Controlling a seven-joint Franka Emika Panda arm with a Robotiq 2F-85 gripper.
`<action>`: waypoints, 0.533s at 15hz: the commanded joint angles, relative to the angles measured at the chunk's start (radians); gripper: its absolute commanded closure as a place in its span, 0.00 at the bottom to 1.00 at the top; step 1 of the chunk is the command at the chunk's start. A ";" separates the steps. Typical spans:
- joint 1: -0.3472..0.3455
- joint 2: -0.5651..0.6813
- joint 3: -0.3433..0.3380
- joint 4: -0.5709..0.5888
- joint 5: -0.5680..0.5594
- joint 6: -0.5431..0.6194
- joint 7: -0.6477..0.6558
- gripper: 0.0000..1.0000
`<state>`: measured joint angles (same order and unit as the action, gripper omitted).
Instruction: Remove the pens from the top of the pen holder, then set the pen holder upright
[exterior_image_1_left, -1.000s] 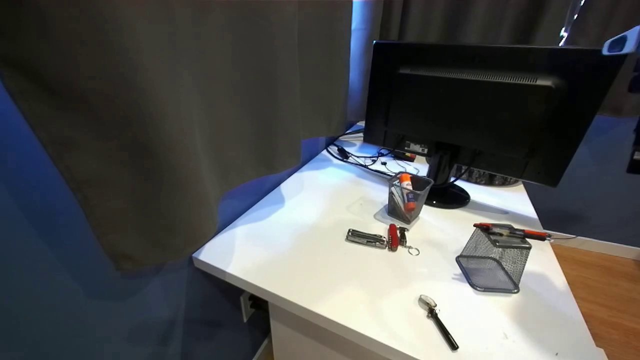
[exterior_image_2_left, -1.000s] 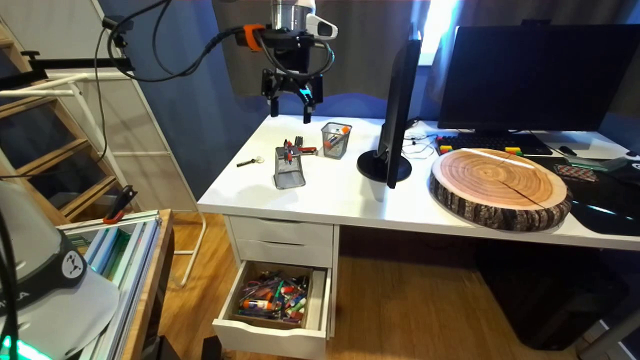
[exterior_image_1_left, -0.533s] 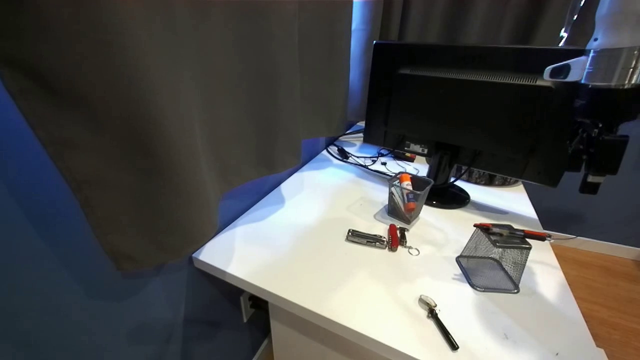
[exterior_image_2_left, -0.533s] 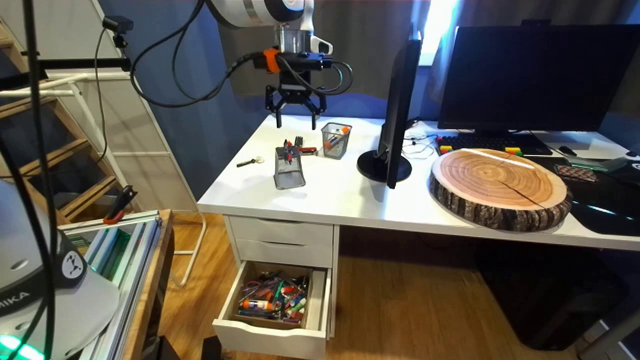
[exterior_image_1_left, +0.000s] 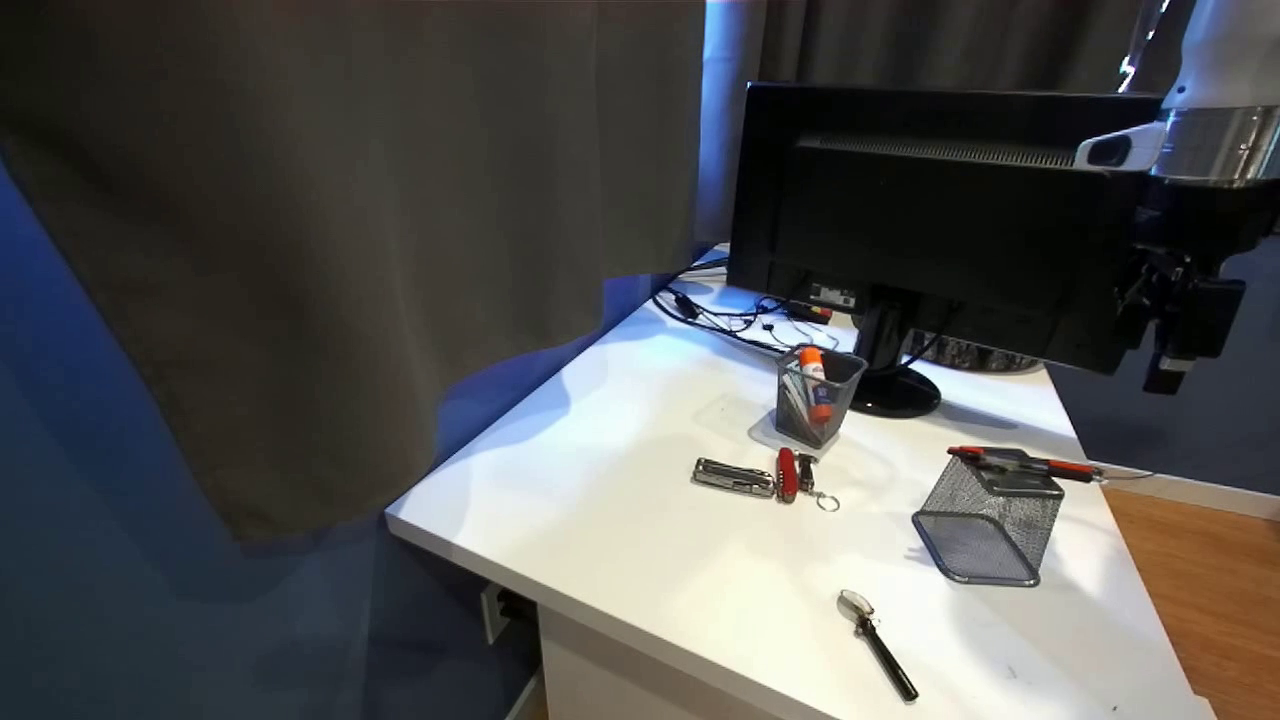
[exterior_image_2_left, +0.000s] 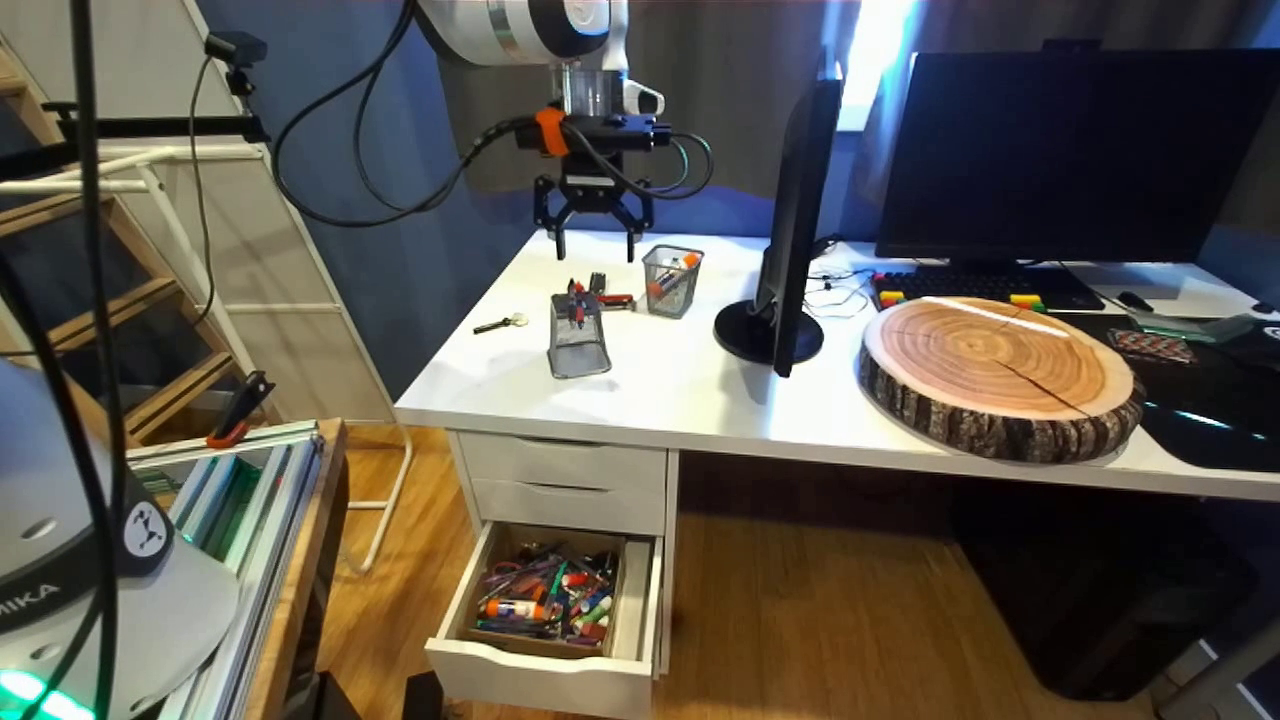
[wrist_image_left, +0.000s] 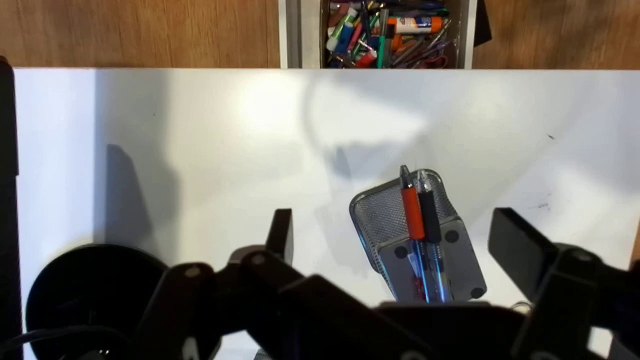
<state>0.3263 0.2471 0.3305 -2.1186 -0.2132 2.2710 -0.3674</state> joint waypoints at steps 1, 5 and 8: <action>-0.038 0.023 0.049 -0.016 0.146 0.138 -0.135 0.00; -0.081 0.067 0.116 -0.025 0.319 0.235 -0.332 0.00; -0.090 0.091 0.132 -0.036 0.340 0.269 -0.400 0.00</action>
<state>0.2626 0.3147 0.4310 -2.1410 0.0827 2.4914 -0.6829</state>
